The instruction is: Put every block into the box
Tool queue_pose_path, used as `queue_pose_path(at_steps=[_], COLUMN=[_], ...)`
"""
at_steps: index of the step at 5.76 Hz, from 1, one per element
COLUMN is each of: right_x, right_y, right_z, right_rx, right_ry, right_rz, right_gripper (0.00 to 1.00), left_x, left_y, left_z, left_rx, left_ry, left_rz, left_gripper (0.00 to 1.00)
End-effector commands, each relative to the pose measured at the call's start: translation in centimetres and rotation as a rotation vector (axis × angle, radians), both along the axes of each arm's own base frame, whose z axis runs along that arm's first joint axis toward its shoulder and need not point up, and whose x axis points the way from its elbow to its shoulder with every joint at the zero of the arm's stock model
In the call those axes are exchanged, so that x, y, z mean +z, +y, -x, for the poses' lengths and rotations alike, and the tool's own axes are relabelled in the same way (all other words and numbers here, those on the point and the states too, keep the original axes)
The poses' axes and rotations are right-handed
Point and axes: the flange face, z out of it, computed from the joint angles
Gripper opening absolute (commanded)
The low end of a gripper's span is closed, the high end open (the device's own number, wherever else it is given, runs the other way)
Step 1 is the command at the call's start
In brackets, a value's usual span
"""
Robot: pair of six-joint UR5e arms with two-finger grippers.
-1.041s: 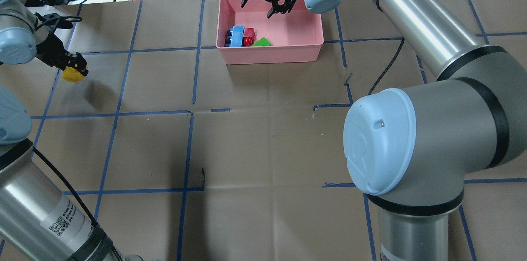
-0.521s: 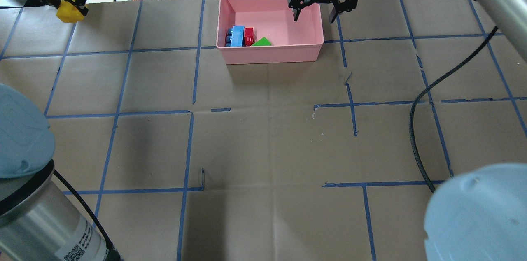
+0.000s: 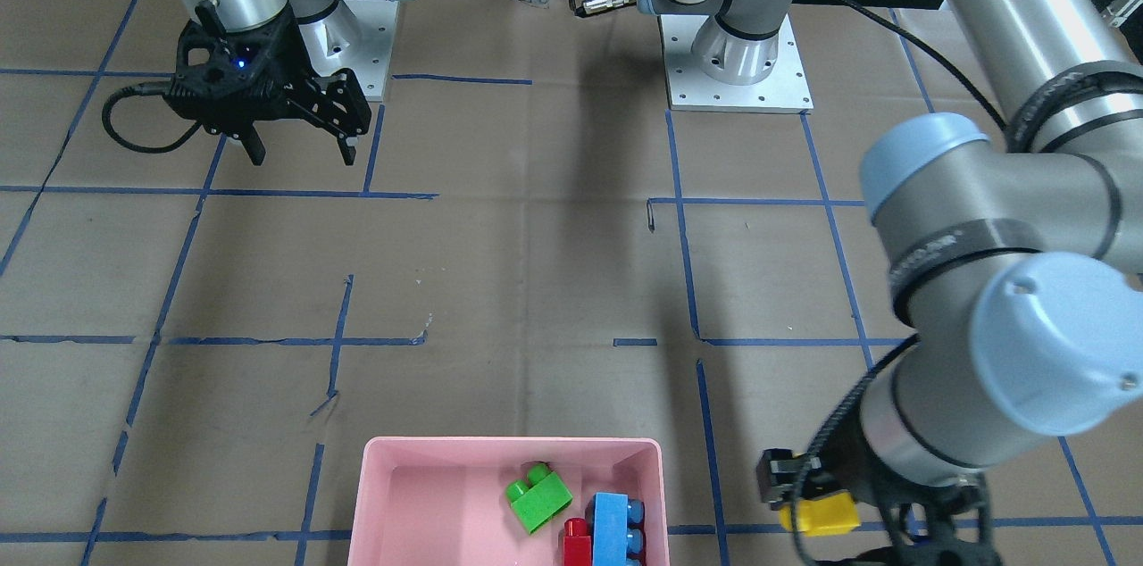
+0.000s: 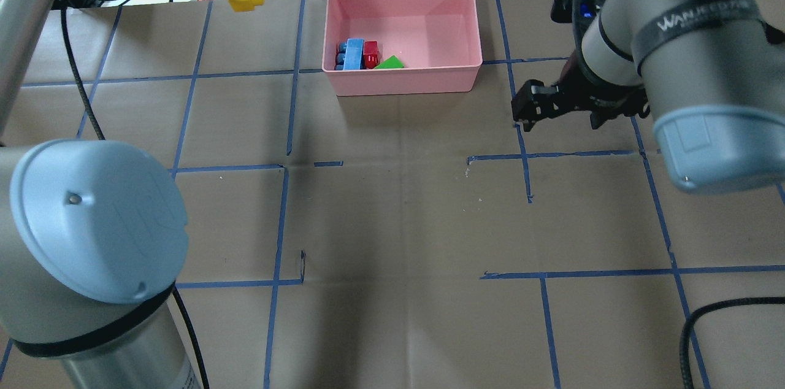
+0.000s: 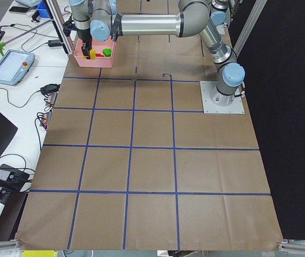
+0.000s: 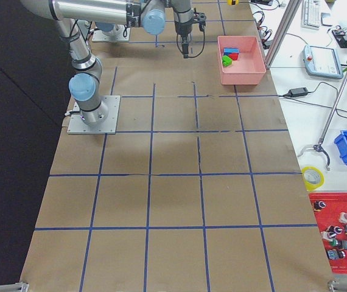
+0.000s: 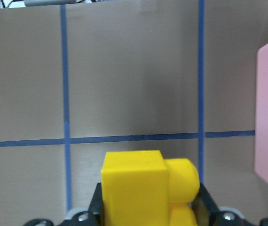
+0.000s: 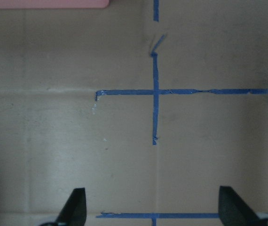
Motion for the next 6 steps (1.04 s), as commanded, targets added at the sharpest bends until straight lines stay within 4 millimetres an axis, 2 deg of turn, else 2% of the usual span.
queue_pose_path(at_steps=[1,2,3,4,5,6], right_x=[-0.6,0.6,3.2,5.8,6.4,5.7], right_y=[2.9,2.6,2.3,1.6,1.2,0.6], right_z=[0.6,0.6,0.5,0.5,0.5,0.5], right_rx=[-0.006,-0.008,-0.007,-0.017,-0.014,-0.007], right_ry=[0.039,0.038,0.032,0.037,0.039,0.043], right_rz=[-0.017,-0.008,-0.053,-0.055,-0.046,-0.061], right_gripper=[1.0,1.0,1.0,1.0,1.0,1.0], left_x=[-3.7,-6.4,-9.7,-11.1,-11.4,-10.7], left_y=[-0.4,-1.3,-2.4,-2.4,-2.5,-2.7], left_z=[11.8,13.8,14.6,15.3,15.4,15.4], left_rx=[0.061,0.067,0.063,0.054,0.051,0.051], left_ry=[0.02,0.019,0.02,0.016,0.011,0.016], left_rz=[-0.008,-0.024,-0.02,-0.025,-0.005,0.022], left_gripper=[0.1,0.1,0.1,0.13,0.61,0.99])
